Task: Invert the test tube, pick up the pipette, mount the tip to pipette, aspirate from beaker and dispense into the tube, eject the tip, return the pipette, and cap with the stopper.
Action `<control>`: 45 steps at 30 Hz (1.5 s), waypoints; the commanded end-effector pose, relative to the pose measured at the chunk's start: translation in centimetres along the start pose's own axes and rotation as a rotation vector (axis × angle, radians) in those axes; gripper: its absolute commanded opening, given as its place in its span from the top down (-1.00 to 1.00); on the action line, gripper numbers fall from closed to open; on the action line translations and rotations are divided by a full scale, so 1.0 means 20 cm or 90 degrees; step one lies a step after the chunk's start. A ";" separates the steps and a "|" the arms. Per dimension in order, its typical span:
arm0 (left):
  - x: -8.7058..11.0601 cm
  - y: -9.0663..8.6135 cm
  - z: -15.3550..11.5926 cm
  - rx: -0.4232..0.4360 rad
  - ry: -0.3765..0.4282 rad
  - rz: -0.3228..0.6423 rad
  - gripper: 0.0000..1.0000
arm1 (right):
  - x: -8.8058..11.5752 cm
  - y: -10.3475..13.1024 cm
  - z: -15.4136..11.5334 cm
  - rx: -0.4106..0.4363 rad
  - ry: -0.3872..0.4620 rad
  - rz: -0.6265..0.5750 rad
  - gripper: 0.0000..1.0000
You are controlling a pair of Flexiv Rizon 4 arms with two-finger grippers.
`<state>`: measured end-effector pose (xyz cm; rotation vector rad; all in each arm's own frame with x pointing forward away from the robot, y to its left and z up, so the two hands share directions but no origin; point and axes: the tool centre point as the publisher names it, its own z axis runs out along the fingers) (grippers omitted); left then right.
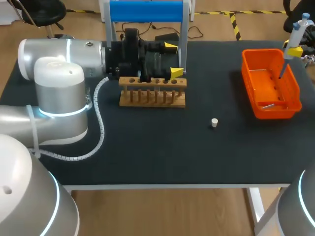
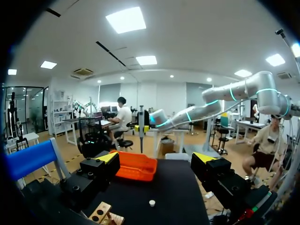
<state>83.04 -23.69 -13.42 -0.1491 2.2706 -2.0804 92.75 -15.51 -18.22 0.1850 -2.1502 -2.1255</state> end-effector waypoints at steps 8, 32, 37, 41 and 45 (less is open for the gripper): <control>0.00 0.00 0.00 0.002 -0.002 0.000 -1.00 | 0.07 0.11 0.26 0.003 -0.008 0.006 1.00; 0.00 0.00 0.00 0.002 -0.002 0.000 -1.00 | 0.26 0.15 0.99 0.010 -0.089 -0.006 1.00; 0.00 0.00 0.00 0.002 -0.002 0.000 -1.00 | 0.29 0.11 1.06 0.021 -0.096 -0.014 1.00; 0.00 0.00 0.00 0.002 -0.002 0.000 -1.00 | 0.30 0.09 1.14 0.005 -0.101 -0.023 1.00; 0.00 0.00 0.00 0.002 -0.002 0.000 -1.00 | 0.31 0.07 1.23 -0.015 -0.093 -0.023 1.00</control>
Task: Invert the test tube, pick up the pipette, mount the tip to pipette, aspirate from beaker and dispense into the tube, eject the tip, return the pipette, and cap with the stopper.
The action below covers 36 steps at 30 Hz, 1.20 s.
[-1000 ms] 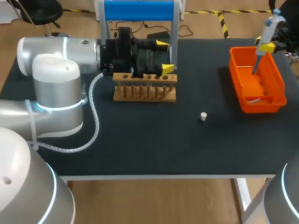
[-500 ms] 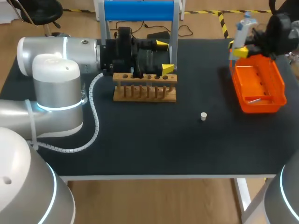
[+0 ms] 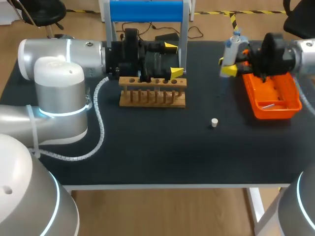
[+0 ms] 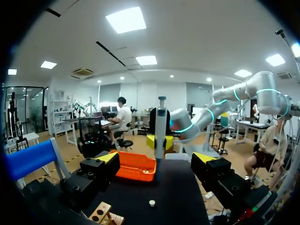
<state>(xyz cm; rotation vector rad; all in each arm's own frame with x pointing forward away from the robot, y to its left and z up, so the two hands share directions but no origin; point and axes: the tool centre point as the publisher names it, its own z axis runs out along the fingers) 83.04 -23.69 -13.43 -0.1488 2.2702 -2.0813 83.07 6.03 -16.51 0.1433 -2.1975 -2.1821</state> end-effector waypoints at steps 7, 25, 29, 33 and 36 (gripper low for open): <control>0.00 0.00 0.00 0.002 -0.003 0.000 -1.00 | 0.03 -0.02 0.21 -0.021 -0.029 -0.005 1.00; 0.00 0.00 0.00 0.002 -0.003 0.000 -1.00 | 0.01 -0.07 0.50 -0.007 0.006 0.010 1.00; 0.00 0.00 0.00 0.002 -0.003 0.000 -1.00 | -0.01 -0.07 0.56 -0.006 0.011 0.010 1.00; 0.00 0.00 0.00 0.002 -0.003 0.000 -1.00 | -0.02 -0.07 0.59 -0.007 0.014 0.010 1.00; 0.00 0.00 0.00 0.002 -0.003 0.000 -1.00 | -0.03 -0.07 0.61 -0.008 0.012 0.010 1.00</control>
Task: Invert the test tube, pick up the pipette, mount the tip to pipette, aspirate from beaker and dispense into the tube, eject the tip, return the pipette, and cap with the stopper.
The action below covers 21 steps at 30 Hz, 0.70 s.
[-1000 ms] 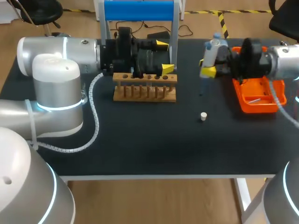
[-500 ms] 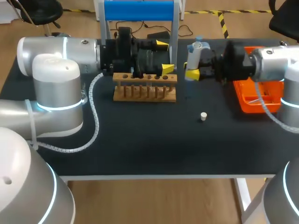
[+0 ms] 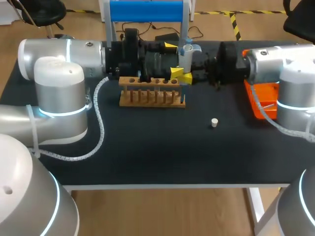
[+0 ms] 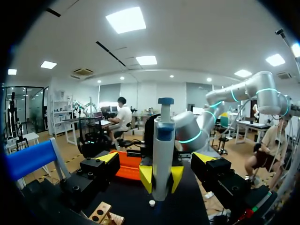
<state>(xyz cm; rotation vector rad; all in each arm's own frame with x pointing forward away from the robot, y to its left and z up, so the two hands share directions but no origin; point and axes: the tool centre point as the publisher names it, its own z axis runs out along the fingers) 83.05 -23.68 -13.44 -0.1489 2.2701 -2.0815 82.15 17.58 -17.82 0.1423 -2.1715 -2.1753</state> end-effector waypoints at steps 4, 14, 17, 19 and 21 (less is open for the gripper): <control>0.00 0.00 0.00 0.002 -0.003 0.001 -1.00 | -0.02 -0.02 0.05 -0.004 0.000 0.001 1.00; 0.00 0.00 0.00 0.002 -0.003 0.001 -1.00 | -0.03 -0.02 0.08 -0.009 -0.003 0.001 1.00; 0.00 0.00 0.00 0.002 -0.003 0.001 -1.00 | -0.03 -0.02 0.08 -0.011 -0.005 0.000 1.00; 0.00 0.00 0.00 0.002 -0.003 0.001 -0.98 | -0.03 -0.02 0.08 -0.012 -0.006 -0.001 1.00; 0.00 0.00 0.00 0.002 -0.003 0.001 -0.83 | -0.03 -0.02 0.08 -0.013 -0.006 -0.001 1.00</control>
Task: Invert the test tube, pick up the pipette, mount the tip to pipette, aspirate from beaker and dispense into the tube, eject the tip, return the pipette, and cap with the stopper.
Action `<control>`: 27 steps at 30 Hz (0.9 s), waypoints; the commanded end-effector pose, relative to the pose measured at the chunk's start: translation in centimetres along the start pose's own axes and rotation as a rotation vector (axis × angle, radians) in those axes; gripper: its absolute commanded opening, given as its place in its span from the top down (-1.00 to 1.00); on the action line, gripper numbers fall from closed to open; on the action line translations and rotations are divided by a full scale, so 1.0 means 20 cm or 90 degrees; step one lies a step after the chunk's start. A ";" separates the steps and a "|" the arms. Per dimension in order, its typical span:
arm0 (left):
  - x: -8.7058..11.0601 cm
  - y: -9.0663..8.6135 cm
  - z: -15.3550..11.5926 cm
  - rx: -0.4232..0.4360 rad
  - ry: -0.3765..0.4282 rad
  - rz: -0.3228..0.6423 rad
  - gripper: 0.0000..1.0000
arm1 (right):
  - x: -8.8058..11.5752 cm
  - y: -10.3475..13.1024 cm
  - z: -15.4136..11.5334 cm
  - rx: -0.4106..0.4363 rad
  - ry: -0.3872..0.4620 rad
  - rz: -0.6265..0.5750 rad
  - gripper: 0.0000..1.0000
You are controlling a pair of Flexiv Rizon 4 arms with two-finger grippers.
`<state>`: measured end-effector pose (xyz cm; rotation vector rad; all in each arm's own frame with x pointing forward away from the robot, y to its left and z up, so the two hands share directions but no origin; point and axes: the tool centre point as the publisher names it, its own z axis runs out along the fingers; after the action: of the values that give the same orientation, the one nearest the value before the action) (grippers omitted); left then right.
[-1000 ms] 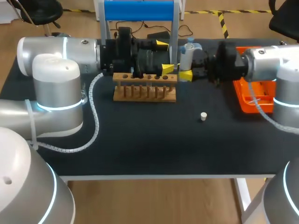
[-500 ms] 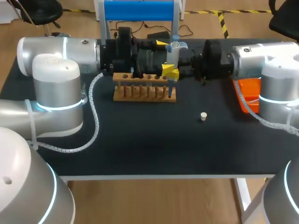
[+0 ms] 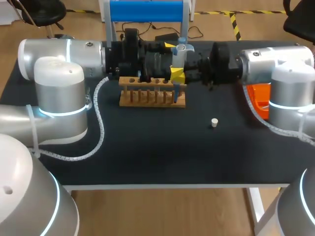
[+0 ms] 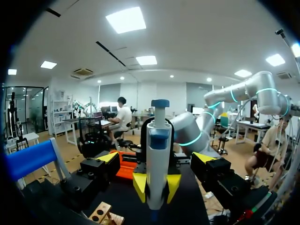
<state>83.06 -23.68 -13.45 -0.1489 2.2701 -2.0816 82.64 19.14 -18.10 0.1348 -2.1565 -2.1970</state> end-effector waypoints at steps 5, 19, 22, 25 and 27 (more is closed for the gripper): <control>0.00 0.00 0.00 0.002 -0.003 0.001 -0.74 | 0.00 0.00 0.02 -0.003 -0.002 0.000 1.00; 0.00 0.00 0.00 0.002 -0.003 0.001 1.00 | -0.01 0.00 0.04 -0.005 -0.008 -0.006 1.00; 0.00 0.00 0.00 0.002 -0.003 0.001 1.00 | -0.01 0.00 0.04 -0.005 -0.009 -0.008 1.00; 0.00 0.00 0.00 0.002 -0.003 0.001 1.00 | -0.02 0.00 0.04 -0.006 -0.012 -0.010 1.00; 0.00 0.00 0.00 0.002 -0.003 0.001 1.00 | -0.02 0.01 0.04 -0.006 -0.013 -0.010 1.00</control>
<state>83.11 -23.65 -13.43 -0.1490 2.2692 -2.0809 82.92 19.91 -17.99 0.1326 -2.1599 -2.2236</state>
